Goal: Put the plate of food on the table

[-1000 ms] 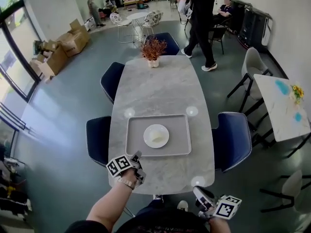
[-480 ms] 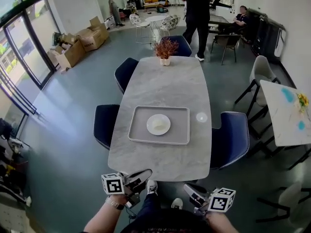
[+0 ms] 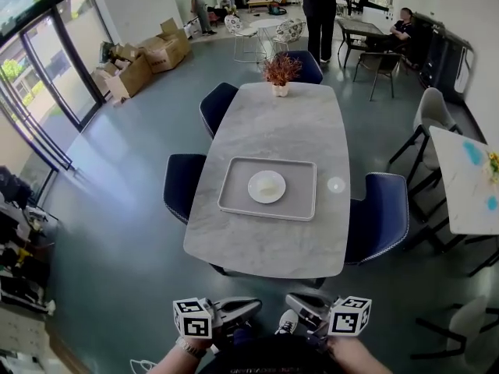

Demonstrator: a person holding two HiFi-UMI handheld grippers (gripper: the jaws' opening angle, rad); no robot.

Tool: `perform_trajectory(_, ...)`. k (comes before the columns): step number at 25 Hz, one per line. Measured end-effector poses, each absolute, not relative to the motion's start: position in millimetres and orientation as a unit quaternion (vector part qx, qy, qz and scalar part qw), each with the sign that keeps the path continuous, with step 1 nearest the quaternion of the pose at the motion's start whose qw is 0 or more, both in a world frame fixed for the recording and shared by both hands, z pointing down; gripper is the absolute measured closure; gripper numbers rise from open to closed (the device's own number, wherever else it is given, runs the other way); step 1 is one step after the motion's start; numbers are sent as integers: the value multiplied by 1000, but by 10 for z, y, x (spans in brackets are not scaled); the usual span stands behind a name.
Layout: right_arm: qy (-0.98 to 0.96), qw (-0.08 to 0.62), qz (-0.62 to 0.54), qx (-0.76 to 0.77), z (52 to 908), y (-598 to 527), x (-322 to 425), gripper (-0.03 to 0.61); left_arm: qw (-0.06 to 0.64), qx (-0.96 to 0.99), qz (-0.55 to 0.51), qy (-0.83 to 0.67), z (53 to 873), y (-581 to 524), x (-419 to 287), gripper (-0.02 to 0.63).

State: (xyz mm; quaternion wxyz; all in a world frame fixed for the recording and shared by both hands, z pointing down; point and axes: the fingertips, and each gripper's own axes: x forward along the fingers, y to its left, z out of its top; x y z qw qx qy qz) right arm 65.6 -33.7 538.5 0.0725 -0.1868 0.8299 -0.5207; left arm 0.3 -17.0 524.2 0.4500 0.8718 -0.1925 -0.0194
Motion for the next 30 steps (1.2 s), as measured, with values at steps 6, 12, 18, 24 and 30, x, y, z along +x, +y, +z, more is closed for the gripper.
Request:
perform_trajectory(6, 826, 74, -533, -168, 5367, -207, 289, 568, 462, 870, -33, -168, 5117, -25, -138, 606)
perform_trajectory(12, 827, 73, -529, -177, 5359, 49, -94, 568, 467, 868, -26, -169, 5141, 263, -551, 606)
perform_trajectory(18, 823, 84, -525, -198, 5348, 448, -539, 568, 499, 848, -47, -170, 5214, 525, -1022, 606)
perform_trajectory(24, 826, 63, -508, -238, 5410, 859, -766, 568, 492, 861, -23, -124, 5266, 936, -1182, 606)
perform_trajectory(30, 828, 76, -502, -239, 5416, 1157, -978, 568, 517, 848, -38, -112, 5356, 1118, -1372, 606)
